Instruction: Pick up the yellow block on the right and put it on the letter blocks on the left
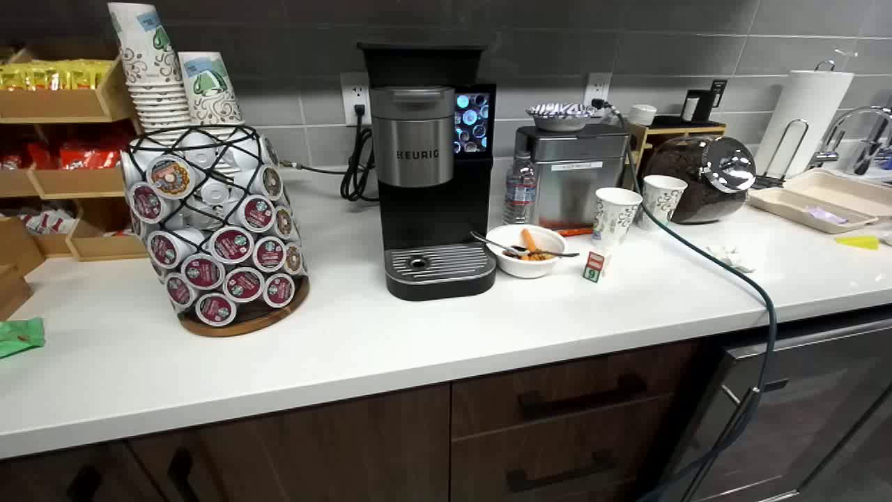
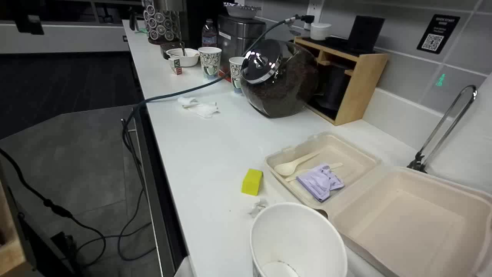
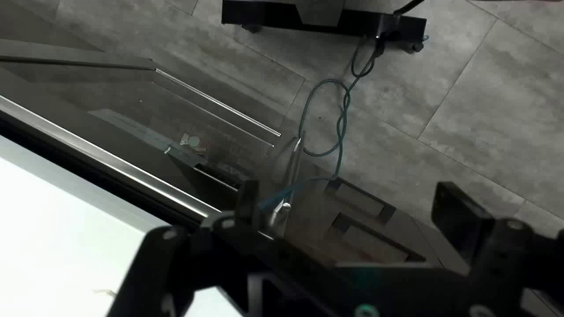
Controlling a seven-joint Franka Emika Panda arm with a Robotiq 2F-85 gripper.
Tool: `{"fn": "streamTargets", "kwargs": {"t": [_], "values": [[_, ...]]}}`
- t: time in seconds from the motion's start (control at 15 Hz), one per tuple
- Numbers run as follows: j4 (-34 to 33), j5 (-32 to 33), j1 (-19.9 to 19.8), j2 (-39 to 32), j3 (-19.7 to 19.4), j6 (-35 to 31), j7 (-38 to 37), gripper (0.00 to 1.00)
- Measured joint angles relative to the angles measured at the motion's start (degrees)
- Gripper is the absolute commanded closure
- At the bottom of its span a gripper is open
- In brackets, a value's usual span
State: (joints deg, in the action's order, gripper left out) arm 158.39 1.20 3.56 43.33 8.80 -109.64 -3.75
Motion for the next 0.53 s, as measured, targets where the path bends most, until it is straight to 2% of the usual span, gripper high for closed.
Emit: {"fn": "streamTargets", "kwargs": {"t": [0.53], "values": [[0.04,0.11,-0.36,-0.24,-1.07,-0.37,0.00,0.00]]}}
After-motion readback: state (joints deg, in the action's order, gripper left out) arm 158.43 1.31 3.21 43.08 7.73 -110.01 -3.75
